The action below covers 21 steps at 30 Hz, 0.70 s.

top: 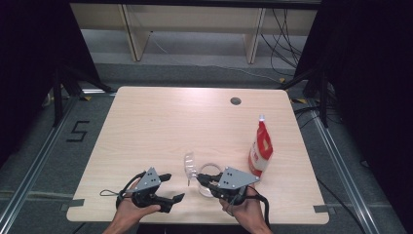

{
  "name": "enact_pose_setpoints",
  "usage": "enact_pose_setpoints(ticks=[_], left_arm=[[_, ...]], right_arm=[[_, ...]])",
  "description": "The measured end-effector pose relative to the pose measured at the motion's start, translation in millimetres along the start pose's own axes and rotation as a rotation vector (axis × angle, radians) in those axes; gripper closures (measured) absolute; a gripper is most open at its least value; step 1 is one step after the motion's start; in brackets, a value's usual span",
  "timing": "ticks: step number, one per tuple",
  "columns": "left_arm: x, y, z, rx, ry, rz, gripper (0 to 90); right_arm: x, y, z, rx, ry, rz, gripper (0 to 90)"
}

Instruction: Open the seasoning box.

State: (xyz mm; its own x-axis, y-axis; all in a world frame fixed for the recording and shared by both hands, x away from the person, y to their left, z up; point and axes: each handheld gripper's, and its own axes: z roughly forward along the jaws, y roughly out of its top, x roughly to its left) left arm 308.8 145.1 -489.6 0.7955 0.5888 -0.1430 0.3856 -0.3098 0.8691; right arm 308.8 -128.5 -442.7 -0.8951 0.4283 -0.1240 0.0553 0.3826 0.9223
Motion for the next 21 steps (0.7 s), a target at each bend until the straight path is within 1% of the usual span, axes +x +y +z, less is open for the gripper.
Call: enact_pose_setpoints(ticks=[2, 4, 5, 7, 8, 9, 12, 13, 15, 16, 17, 18, 20, 21], left_arm=[[-0.1, -0.1, 0.0, 0.000, 0.004, -0.002, 17.3], [0.7, -0.2, 0.0, -0.003, 0.008, -0.001, 17.4], [0.6, -0.4, 0.0, -0.002, 0.008, -0.003, 17.4], [0.5, -0.5, -0.2, -0.001, 0.009, -0.001, 17.4], [0.4, -0.4, -0.2, -0.001, 0.009, 0.000, 17.4], [0.5, -0.4, -0.2, -0.002, 0.009, 0.003, 17.3], [1.0, -0.3, -0.1, -0.001, 0.006, 0.009, 17.4], [1.9, -0.6, 0.5, -0.008, -0.002, 0.019, 17.3], [2.1, -0.9, 1.0, -0.012, -0.003, 0.018, 17.4], [1.7, -0.5, -0.1, 0.000, 0.006, 0.023, 17.3], [0.2, -1.1, 0.2, -0.002, 0.006, 0.002, 17.1], [-0.6, -0.8, -0.2, 0.002, 0.016, 0.003, 16.9], [-0.5, -0.6, -0.2, 0.000, 0.014, 0.006, 16.9], [0.2, -0.6, -0.4, -0.002, 0.011, 0.005, 16.9]], right_arm=[[-0.6, 0.1, -2.0, 0.009, 0.001, -0.004, 85.3], [-2.6, -0.3, -4.1, -0.001, -0.014, -0.011, 84.5], [-3.4, -0.7, -5.8, -0.003, -0.025, 0.003, 83.8], [-6.3, -2.6, -10.5, -0.010, -0.035, 0.007, 80.4], [-8.1, -4.0, -14.7, -0.010, -0.048, 0.013, 78.7], [-9.5, -5.2, -16.6, -0.014, -0.046, 0.015, 78.0], [-12.3, -9.6, -25.8, -0.031, -0.074, 0.040, 74.2], [-13.5, -11.4, -30.0, -0.023, -0.076, 0.048, 72.8], [-15.1, -15.3, -36.2, -0.026, -0.100, 0.052, 70.1], [-15.6, -17.6, -38.8, -0.021, -0.087, 0.063, 67.8], [-14.7, -19.4, -41.7, -0.017, -0.101, 0.079, 67.5], [-17.1, -21.9, -44.8, -0.033, -0.115, 0.060, 66.5], [-16.2, -26.3, -51.1, -0.016, -0.118, 0.098, 63.5], [-16.0, -28.4, -53.2, -0.026, -0.131, 0.100, 62.0]])
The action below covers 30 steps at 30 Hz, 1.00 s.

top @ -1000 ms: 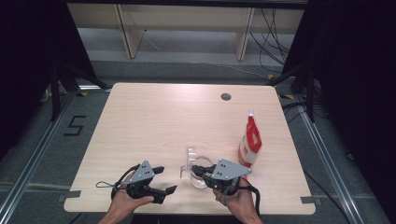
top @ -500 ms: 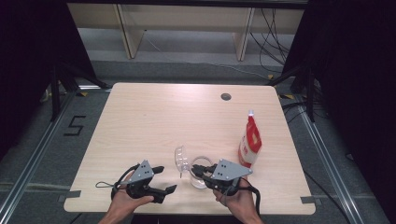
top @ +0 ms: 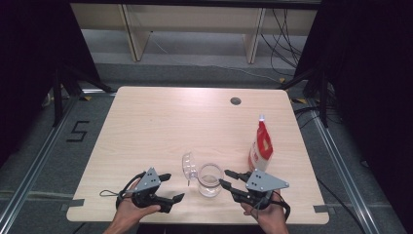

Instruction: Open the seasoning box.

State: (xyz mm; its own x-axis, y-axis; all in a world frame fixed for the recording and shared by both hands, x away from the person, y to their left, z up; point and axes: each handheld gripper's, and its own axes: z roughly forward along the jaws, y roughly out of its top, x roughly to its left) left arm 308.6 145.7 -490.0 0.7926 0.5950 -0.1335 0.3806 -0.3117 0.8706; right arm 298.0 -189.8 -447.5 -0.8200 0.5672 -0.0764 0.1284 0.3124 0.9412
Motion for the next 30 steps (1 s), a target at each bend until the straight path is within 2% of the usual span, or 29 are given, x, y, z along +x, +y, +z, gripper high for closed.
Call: enact_pose_setpoints(ticks=[3, 4, 6, 7, 8, 10, 11, 12, 13, 14, 15, 19, 20, 21, 22, 23, 24, 25, 26, 28, 30], left_arm=[[1.6, 0.3, -0.5, -0.001, 0.009, 0.017, 16.9], [1.5, 0.3, -0.4, -0.001, 0.010, 0.015, 16.8], [1.3, 0.2, 0.1, -0.002, 0.004, 0.016, 16.8], [1.2, 0.4, -0.1, 0.003, 0.007, 0.023, 16.8], [-0.7, -0.2, -0.1, 0.004, 0.012, -0.001, 16.8], [0.1, 0.0, -0.3, 0.007, 0.014, 0.007, 16.8], [1.2, 0.2, 0.0, 0.000, 0.005, 0.015, 16.8], [1.5, 0.3, 0.0, -0.002, 0.006, 0.018, 16.8], [1.4, 0.3, -0.3, 0.000, 0.010, 0.015, 16.8], [1.4, 0.3, -0.3, 0.000, 0.011, 0.014, 16.8], [1.6, 0.3, 0.0, -0.002, 0.006, 0.015, 16.8], [1.8, 0.1, 0.9, 0.000, 0.007, 0.012, 16.8], [1.5, -0.4, 1.1, -0.005, 0.007, 0.002, 16.9], [0.9, -0.8, 1.4, -0.009, 0.011, -0.014, 16.8], [1.6, -0.6, 0.7, -0.003, 0.016, -0.003, 16.8], [2.2, -0.5, 0.2, 0.007, 0.020, 0.001, 16.8], [2.2, -0.5, 0.2, 0.007, 0.020, 0.001, 16.8], [2.2, -1.0, 0.4, 0.008, 0.021, -0.004, 16.9], [2.1, -1.0, 0.5, 0.007, 0.021, -0.002, 16.8], [1.6, -0.9, 1.0, -0.002, 0.015, -0.006, 16.9], [1.8, -0.7, 0.9, -0.002, 0.016, -0.004, 16.9]], right_arm=[[-2.5, -5.3, -9.3, 0.013, -0.013, 0.021, 57.6], [-2.5, -6.9, -12.2, 0.020, -0.032, 0.032, 56.5], [-5.1, -11.0, -15.6, 0.023, -0.046, 0.022, 55.1], [-4.4, -13.1, -18.1, 0.033, -0.053, 0.056, 54.8], [-6.3, -14.6, -20.5, 0.036, -0.055, 0.054, 54.3], [-5.8, -17.5, -25.3, 0.040, -0.079, 0.089, 52.8], [-8.0, -19.2, -26.6, 0.034, -0.072, 0.082, 52.7], [-7.2, -20.8, -29.8, 0.039, -0.091, 0.091, 51.9], [-5.4, -21.7, -31.9, 0.055, -0.083, 0.122, 51.2], [-8.5, -23.2, -33.3, 0.050, -0.085, 0.097, 50.7], [-9.9, -25.3, -36.0, 0.041, -0.105, 0.094, 50.6], [-10.8, -30.2, -45.4, 0.054, -0.125, 0.130, 49.8], [-12.1, -31.2, -46.2, 0.043, -0.130, 0.124, 49.7], [-12.8, -32.5, -48.6, 0.056, -0.139, 0.131, 48.9], [-13.2, -33.8, -50.8, 0.060, -0.144, 0.145, 47.6], [-14.6, -35.4, -52.0, 0.062, -0.154, 0.124, 46.2], [-14.6, -35.4, -52.0, 0.062, -0.154, 0.124, 46.2], [-13.9, -39.4, -54.7, 0.076, -0.175, 0.165, 45.0], [-12.9, -40.0, -55.1, 0.074, -0.177, 0.185, 45.1], [-13.8, -41.3, -56.7, 0.077, -0.181, 0.193, 44.7], [-17.4, -44.9, -61.4, 0.086, -0.214, 0.185, 43.1]])
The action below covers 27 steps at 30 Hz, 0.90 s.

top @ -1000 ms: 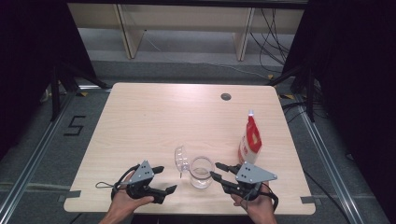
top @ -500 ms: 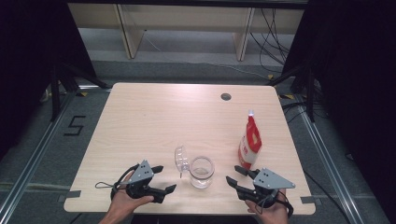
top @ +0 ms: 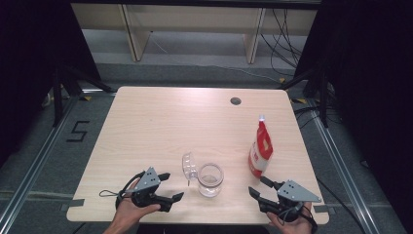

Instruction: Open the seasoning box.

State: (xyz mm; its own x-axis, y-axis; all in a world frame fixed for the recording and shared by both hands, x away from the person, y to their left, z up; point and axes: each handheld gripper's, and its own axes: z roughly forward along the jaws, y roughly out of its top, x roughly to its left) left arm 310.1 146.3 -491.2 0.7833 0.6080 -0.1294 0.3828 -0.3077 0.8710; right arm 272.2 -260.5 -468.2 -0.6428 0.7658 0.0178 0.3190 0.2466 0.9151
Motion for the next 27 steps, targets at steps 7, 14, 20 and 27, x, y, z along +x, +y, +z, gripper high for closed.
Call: enact_pose_setpoints(ticks=[7, 14, 20, 27], left_arm=[[-0.1, 0.0, -0.1, 0.007, 0.011, -0.003, 16.9], [1.4, 0.8, 0.0, 0.003, 0.007, 0.003, 16.8], [0.6, 1.5, 0.7, 0.006, 0.012, -0.011, 16.9], [3.1, 2.5, 0.6, 0.014, 0.011, 0.013, 16.9]], right_arm=[[-2.9, -5.5, -3.2, 0.041, -0.017, 0.014, 39.9], [-13.0, -9.7, -9.3, 0.054, -0.073, 0.074, 36.0], [-21.3, -10.4, -9.0, 0.023, -0.100, 0.038, 30.7], [-28.9, -12.5, -9.4, 0.001, -0.128, 0.067, 21.9]])
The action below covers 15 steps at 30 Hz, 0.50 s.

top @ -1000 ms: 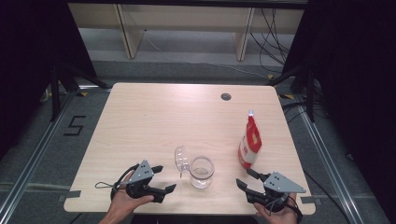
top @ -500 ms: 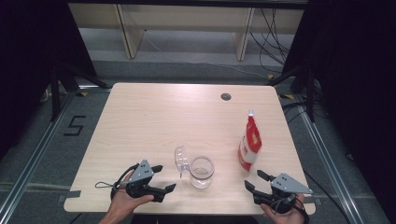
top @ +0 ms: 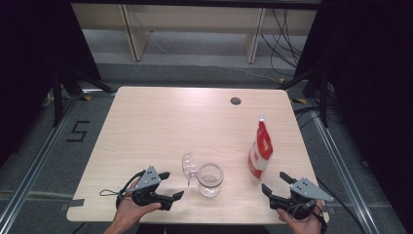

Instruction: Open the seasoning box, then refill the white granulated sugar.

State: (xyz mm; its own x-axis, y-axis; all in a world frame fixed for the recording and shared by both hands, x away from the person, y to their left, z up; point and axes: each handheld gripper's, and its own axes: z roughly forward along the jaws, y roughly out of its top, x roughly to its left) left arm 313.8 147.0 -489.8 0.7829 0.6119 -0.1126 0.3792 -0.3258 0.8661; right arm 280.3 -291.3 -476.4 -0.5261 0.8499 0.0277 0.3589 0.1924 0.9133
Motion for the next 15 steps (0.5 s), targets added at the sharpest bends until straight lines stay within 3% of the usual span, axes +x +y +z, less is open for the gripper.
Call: enact_pose_setpoints(ticks=[3, 4, 5, 8, 11, 12, 15], left_arm=[[-0.7, -0.2, 0.2, -0.005, -0.007, -0.001, 16.9], [-2.8, -0.5, -0.5, 0.001, 0.005, -0.021, 16.9], [-2.0, 0.0, -0.3, -0.008, -0.006, -0.002, 16.9], [-1.7, 0.5, -1.0, -0.004, -0.010, 0.008, 16.9], [-1.1, -0.1, -1.3, -0.002, -0.008, 0.010, 16.9], [-2.7, -0.8, -1.0, -0.004, -0.006, -0.025, 16.8], [-2.9, -0.7, -0.8, -0.005, -0.004, -0.024, 16.9]], right_arm=[[0.0, -0.2, 1.3, 0.014, -0.010, 0.012, 18.6], [1.4, -1.0, 2.8, 0.004, -0.016, 0.021, 19.0], [-0.5, -0.5, 3.6, -0.004, -0.019, -0.010, 19.0], [1.6, 0.8, 4.5, 0.014, -0.010, 0.014, 18.3], [-0.4, 1.4, 6.5, 0.005, -0.017, 0.000, 17.6], [-3.9, 2.2, 9.0, 0.006, -0.008, -0.026, 17.4], [-3.7, 2.3, 10.7, -0.004, -0.015, -0.004, 16.1]])
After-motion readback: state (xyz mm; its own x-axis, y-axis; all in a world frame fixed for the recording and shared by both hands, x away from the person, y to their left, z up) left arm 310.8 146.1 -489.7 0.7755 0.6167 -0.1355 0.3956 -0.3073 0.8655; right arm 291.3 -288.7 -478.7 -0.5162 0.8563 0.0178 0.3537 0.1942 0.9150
